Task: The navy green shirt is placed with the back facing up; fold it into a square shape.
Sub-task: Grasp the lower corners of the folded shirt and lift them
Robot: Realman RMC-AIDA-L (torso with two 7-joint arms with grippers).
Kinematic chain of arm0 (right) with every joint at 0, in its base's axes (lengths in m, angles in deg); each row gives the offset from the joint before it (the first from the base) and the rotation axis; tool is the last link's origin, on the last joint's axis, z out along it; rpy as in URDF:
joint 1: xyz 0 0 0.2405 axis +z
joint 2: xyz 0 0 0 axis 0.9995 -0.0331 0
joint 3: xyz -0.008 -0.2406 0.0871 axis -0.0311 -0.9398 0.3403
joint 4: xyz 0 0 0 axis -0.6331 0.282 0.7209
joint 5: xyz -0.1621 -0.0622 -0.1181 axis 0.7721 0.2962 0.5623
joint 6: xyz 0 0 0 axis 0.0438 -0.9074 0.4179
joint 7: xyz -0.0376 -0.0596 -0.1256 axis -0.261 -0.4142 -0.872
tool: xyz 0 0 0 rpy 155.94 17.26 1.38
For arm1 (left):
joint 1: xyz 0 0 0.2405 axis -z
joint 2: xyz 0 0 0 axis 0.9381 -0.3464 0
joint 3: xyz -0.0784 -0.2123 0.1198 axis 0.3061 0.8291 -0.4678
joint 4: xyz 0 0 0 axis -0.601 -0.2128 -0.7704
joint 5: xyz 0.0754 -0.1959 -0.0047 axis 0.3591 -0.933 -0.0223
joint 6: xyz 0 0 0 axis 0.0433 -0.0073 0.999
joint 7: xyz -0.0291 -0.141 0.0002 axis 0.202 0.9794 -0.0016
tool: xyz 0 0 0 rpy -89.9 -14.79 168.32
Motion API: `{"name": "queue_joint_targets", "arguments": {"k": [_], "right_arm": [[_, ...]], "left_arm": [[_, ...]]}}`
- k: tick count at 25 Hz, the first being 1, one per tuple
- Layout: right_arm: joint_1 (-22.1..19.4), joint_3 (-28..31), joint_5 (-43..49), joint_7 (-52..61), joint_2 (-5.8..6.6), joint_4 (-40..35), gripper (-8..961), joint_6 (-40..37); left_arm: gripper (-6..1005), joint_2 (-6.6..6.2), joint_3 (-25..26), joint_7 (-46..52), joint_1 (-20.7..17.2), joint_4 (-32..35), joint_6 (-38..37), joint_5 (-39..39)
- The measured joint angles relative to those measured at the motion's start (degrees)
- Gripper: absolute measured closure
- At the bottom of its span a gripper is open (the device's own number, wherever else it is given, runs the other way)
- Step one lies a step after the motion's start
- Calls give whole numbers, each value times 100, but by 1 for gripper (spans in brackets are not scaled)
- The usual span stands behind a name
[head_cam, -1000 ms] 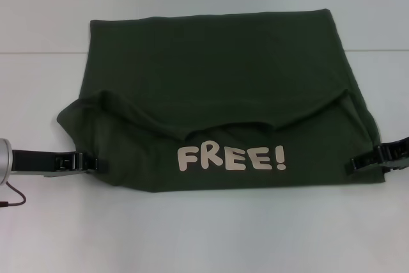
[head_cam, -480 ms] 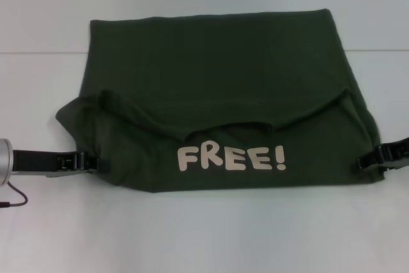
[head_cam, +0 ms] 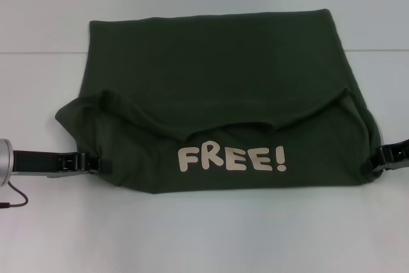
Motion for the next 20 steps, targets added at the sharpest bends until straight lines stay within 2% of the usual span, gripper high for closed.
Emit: {"name": "queue_joint_targets", "arguments": {"k": [9, 14, 20], "right_arm": [[0, -42, 8, -11, 39, -4, 931, -13], [-6, -44, 3, -138, 97, -6, 937, -167], [-58, 141, -31, -541, 333, -15, 935, -1126]], "left_arm": [[984, -5, -8, -5, 1, 0, -112, 0], [985, -14, 63, -210, -34, 0, -368, -172], [984, -74, 86, -229, -78, 73, -1160, -107]]}}
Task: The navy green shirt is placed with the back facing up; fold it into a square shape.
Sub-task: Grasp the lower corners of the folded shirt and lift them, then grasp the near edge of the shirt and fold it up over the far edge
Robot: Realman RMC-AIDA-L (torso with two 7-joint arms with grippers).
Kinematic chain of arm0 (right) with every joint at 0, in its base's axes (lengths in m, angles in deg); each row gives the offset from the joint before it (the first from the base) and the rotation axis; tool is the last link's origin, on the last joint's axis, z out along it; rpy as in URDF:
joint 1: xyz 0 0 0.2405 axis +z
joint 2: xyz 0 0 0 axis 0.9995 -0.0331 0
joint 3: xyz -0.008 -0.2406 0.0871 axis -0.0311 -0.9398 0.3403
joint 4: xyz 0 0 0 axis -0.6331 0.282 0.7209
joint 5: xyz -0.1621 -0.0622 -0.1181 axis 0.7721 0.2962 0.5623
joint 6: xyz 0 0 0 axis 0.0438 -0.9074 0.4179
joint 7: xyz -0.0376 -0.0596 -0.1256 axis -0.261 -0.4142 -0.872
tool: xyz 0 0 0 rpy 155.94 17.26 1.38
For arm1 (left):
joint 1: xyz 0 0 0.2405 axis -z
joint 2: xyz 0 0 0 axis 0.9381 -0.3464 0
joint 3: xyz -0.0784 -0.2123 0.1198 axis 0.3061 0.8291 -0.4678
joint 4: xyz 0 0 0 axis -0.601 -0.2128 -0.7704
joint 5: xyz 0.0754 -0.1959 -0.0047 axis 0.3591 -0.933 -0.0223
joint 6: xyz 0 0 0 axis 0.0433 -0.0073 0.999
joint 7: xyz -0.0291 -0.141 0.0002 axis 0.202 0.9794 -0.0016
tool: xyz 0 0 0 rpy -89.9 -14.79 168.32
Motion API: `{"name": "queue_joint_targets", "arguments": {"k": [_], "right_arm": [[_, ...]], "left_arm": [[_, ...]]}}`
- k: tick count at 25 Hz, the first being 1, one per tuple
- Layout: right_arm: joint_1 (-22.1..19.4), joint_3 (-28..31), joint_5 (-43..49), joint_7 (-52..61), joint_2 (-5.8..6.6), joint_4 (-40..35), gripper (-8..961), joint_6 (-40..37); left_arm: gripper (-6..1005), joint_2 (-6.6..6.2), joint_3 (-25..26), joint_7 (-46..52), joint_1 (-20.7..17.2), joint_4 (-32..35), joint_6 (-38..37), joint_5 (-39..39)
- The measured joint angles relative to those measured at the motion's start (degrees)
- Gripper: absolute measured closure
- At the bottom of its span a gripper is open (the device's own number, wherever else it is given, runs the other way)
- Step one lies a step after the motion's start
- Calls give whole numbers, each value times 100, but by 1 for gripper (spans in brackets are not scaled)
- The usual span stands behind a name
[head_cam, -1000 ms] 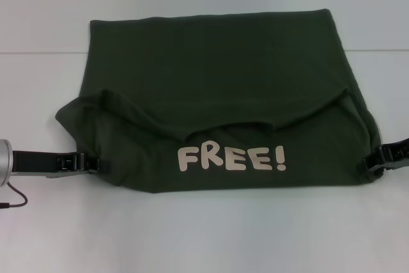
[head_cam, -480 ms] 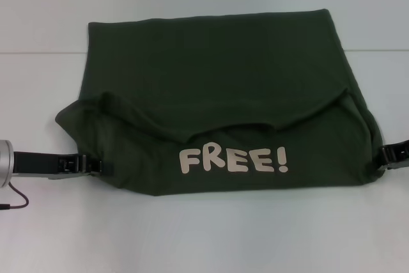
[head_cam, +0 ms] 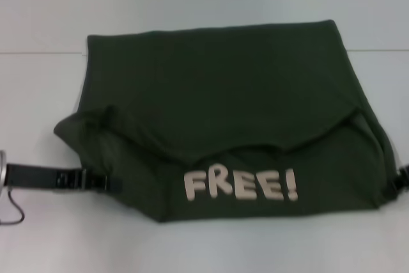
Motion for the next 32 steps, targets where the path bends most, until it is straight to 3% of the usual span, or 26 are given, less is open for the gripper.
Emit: {"name": "queue_joint_targets", "arguments": {"k": [4, 12, 21, 26, 32], "right_arm": [[-202, 38, -3, -322, 108, -42, 932, -758], [-733, -65, 36, -1162, 35, -51, 927, -1724], [-808, -95, 39, -1409, 13, 45, 921, -1795], [-738, 316, -313, -1469, 119, 48, 917, -1779], [-648, 1117, -1055, -1224, 418, 183, 913, -1667]], "left_arm": [[983, -23, 8, 30, -53, 84, -782, 346], [983, -10, 31, 35, -148, 88, -2121, 1069], [984, 113, -533, 97, -76, 31, -2273, 1284], [984, -82, 117, 79, 119, 5, -2274, 954], [984, -296, 917, 320, 368, -67, -1889, 547]]}}
